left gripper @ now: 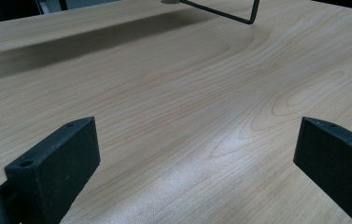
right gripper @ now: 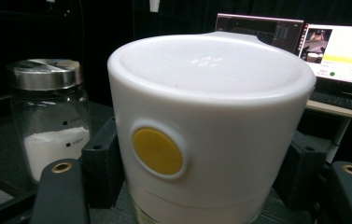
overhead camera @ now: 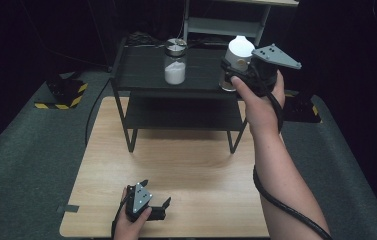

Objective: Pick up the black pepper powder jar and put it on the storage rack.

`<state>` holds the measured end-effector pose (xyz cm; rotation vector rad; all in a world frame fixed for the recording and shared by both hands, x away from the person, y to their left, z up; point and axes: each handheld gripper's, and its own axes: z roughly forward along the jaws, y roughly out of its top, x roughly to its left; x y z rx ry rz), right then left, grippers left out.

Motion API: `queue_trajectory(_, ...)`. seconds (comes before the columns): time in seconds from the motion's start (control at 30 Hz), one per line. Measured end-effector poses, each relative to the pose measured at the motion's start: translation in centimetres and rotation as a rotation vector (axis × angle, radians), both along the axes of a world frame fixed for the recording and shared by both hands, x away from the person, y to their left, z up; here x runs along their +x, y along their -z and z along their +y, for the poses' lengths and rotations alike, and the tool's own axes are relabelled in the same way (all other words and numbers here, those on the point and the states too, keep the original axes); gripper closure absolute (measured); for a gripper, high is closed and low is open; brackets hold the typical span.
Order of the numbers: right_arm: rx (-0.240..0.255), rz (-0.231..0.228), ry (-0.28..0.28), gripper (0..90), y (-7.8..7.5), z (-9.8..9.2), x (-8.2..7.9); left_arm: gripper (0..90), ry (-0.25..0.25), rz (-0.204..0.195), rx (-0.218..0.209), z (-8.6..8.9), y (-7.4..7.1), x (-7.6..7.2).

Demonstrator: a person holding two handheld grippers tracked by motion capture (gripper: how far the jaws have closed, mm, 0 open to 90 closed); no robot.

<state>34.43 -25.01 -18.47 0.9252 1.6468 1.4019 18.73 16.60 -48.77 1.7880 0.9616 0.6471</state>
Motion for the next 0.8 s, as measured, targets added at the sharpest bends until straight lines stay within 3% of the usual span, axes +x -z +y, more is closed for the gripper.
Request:
queue_trajectory(0.23, 0.008, 0.012, 0.017, 30.9, 0.2, 0.9, 1.5, 0.5, 0.003, 0.0, -0.001, 0.1, 0.0, 0.0)
queue_trajectory(0.8, 0.022, 0.016, 0.033, 30.9, 0.1, 1.7, 2.9, 0.5, 0.005, 0.002, -0.004, 0.3, 0.0, 0.0)
